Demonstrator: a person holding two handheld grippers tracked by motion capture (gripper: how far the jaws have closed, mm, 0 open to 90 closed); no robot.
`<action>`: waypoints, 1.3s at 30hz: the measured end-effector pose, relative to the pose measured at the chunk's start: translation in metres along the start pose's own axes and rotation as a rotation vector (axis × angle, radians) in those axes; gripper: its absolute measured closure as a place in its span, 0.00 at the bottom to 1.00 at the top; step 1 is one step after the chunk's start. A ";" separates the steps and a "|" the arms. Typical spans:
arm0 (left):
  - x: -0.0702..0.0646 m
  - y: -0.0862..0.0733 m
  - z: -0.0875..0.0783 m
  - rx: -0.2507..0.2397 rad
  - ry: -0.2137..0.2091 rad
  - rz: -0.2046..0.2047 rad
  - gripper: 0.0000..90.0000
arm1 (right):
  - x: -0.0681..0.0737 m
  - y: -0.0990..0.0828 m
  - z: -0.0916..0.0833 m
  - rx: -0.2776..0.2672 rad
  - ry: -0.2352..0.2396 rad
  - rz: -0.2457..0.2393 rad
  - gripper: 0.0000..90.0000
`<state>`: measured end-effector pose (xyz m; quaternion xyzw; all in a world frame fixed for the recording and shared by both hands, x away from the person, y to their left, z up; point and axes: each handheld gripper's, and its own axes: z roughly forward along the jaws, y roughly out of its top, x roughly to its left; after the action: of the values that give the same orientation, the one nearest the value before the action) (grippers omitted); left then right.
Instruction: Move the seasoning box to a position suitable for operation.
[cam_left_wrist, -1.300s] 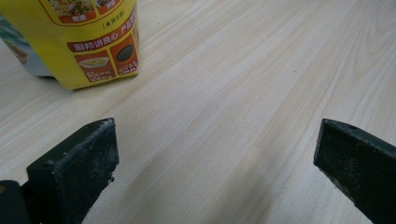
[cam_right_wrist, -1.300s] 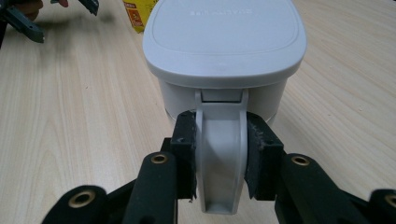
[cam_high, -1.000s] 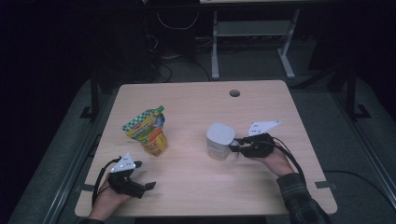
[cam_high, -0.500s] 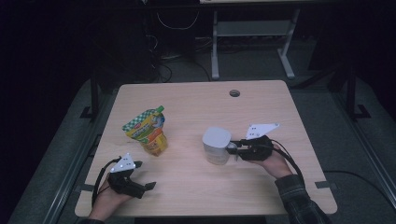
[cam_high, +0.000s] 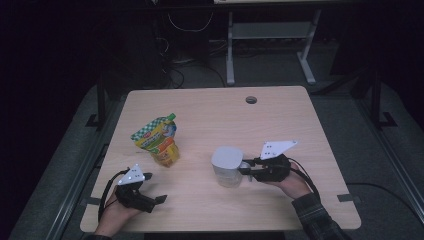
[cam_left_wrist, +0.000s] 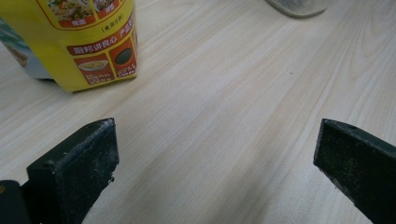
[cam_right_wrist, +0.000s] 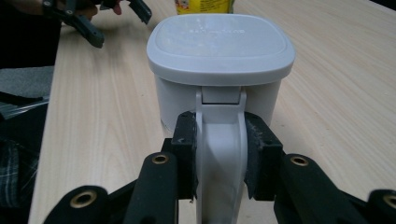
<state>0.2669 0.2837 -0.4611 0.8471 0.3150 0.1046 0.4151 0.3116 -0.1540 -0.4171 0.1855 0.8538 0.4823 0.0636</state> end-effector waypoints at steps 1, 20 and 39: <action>0.000 0.000 0.000 0.000 0.000 0.001 0.00 | 0.001 0.000 -0.001 0.002 0.001 -0.006 0.76; -0.002 -0.001 0.002 0.002 -0.009 -0.013 0.00 | 0.031 -0.010 -0.005 0.001 0.073 -0.028 0.76; -0.002 -0.001 0.003 0.013 -0.018 -0.007 0.00 | 0.034 -0.018 -0.004 0.026 0.127 -0.019 0.62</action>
<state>0.2657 0.2811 -0.4636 0.8496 0.3148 0.0936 0.4127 0.2740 -0.1531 -0.4278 0.1473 0.8639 0.4814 0.0115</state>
